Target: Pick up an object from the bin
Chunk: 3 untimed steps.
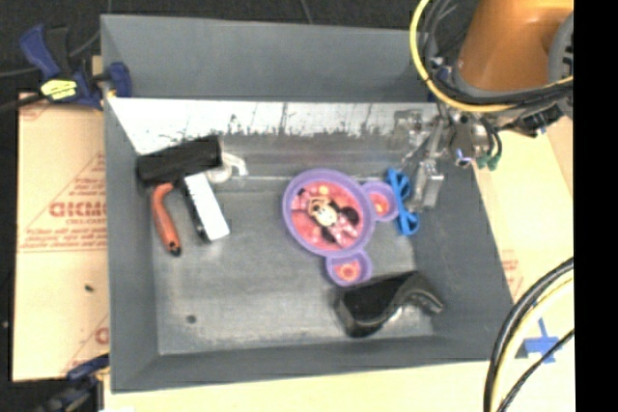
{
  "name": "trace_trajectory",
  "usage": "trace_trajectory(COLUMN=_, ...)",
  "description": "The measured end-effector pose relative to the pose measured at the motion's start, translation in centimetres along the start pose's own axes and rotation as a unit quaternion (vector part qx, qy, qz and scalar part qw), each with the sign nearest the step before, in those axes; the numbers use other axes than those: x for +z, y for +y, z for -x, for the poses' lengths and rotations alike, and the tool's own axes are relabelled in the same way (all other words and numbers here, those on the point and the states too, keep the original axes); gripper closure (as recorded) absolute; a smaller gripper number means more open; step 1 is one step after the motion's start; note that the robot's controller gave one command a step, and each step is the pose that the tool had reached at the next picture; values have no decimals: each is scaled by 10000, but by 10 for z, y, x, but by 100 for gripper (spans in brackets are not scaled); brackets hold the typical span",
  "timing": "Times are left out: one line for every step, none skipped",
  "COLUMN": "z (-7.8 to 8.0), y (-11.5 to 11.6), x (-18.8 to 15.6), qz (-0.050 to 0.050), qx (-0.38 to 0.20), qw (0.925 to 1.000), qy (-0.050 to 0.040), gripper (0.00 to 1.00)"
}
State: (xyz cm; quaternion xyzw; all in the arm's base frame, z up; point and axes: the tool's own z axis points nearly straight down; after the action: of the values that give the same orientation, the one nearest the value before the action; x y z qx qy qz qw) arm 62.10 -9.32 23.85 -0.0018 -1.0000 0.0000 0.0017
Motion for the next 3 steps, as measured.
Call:
trace_trajectory(z=1, y=0, x=-5, qz=-8, qx=-15, qw=10000, qy=-44, gripper=0)
trace_trajectory(z=28, y=-7, x=123, qz=-13, qx=-747, qw=9972, qy=-47, gripper=0)
trace_trajectory(z=32, y=-3, x=76, qz=-9, qx=-179, qw=9998, qy=-77, gripper=0)
